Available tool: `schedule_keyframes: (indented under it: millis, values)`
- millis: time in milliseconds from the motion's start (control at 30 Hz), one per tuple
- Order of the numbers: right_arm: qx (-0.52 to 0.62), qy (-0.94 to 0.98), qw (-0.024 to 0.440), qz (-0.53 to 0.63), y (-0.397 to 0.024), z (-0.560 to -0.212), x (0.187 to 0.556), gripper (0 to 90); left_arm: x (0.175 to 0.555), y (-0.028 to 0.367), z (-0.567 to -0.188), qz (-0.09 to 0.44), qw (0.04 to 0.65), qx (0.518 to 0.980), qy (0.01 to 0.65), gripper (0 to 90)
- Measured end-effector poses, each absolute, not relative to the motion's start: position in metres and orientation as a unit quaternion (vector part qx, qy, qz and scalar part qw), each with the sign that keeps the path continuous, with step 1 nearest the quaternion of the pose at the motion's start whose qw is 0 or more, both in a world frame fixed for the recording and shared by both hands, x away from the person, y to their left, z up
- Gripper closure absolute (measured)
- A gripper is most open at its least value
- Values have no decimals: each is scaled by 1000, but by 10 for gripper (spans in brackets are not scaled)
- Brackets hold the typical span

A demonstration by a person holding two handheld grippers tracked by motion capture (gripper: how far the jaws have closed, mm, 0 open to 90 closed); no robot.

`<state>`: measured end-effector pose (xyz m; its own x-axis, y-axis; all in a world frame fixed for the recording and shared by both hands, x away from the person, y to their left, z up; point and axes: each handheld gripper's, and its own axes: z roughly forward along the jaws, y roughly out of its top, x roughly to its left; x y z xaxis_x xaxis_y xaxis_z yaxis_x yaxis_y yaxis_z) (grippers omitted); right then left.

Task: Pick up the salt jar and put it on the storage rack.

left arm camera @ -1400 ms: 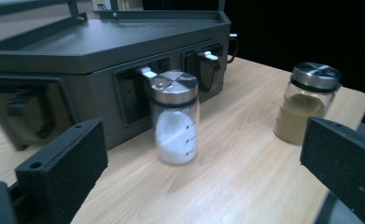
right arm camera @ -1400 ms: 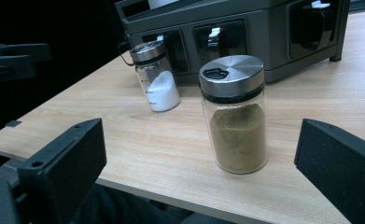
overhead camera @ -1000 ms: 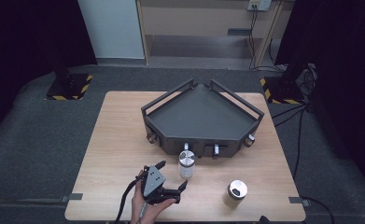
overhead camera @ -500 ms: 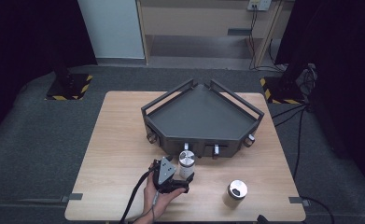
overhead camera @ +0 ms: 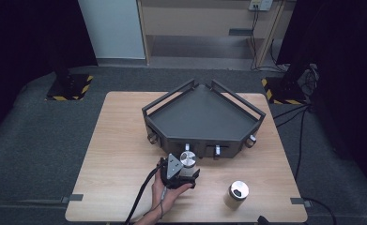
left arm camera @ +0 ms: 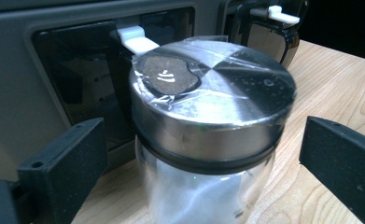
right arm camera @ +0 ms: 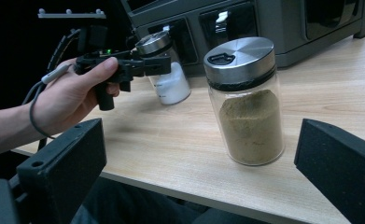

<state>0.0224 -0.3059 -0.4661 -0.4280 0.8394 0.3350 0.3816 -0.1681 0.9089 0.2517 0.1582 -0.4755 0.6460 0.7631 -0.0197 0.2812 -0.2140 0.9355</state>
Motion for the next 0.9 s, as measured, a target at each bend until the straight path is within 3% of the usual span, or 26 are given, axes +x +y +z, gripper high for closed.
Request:
schedule_keyframes:
  millis: [500,900]
  values:
    - [498,613,190,583,-308,-467,24,23,260,156,-494,227,529,736,356,267]
    - [499,613,191,582,-308,-467,25,23,257,157,-495,243,527,740,341,303]
